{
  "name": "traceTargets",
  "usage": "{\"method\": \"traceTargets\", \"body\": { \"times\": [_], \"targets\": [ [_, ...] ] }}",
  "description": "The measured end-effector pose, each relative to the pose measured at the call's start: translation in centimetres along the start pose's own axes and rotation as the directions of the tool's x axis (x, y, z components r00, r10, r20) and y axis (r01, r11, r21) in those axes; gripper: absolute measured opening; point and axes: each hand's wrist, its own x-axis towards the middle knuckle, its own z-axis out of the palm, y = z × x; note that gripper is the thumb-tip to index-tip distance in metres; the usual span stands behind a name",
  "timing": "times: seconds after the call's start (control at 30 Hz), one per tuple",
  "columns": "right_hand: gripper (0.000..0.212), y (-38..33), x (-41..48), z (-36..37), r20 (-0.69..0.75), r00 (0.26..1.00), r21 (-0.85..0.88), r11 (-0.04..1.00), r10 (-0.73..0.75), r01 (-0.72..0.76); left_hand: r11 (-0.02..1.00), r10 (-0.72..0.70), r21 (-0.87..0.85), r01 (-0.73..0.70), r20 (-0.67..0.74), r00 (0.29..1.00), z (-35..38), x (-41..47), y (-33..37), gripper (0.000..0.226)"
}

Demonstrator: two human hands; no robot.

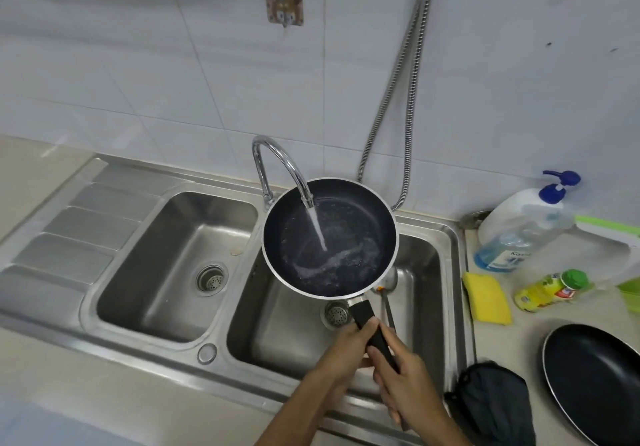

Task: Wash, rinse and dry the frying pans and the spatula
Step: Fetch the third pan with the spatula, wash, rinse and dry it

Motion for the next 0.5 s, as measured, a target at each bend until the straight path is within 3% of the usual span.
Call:
{"method": "traceTargets", "body": {
  "times": [0.07,0.1,0.2,0.27,0.37,0.43,0.5],
  "targets": [
    [0.058,-0.1,-0.7,0.3,0.026,1.000,0.046,0.999,-0.002,0.000,0.983,-0.073,0.173,0.059,0.074,0.995,-4.0,-1.1,0.4,0.033],
    [0.059,-0.1,-1.1,0.2,0.044,0.999,0.080,0.997,0.015,-0.018,0.958,-0.126,0.264,0.112,0.038,0.991,-6.6,-1.3,0.5,0.037],
    [0.061,0.5,-1.8,-0.5,0.012,0.997,0.080,0.993,0.082,-0.083,0.934,-0.114,0.281,0.219,-0.348,0.931,-14.9,-0.4,1.8,0.028],
    [0.063,1.3,-1.8,-1.0,-0.031,0.994,0.016,0.994,0.104,-0.104,0.974,0.011,0.200,0.104,-0.501,0.866,-18.3,1.2,4.1,0.021],
    [0.066,1.9,-2.0,-1.7,-0.075,0.992,-0.070,0.992,0.097,-0.102,0.966,0.171,0.256,-0.030,-0.548,0.819,-20.1,4.6,8.2,0.032],
    [0.064,1.9,-2.0,-2.1,-0.105,0.991,-0.088,0.992,0.078,-0.088,0.969,0.190,0.238,-0.066,-0.550,0.813,-20.2,6.8,10.1,0.030],
    [0.064,1.9,-2.1,-2.5,-0.138,0.988,-0.111,0.990,0.068,-0.084,0.990,0.141,0.061,-0.127,-0.511,0.848,-19.2,7.8,11.9,0.016]
  ]
}}
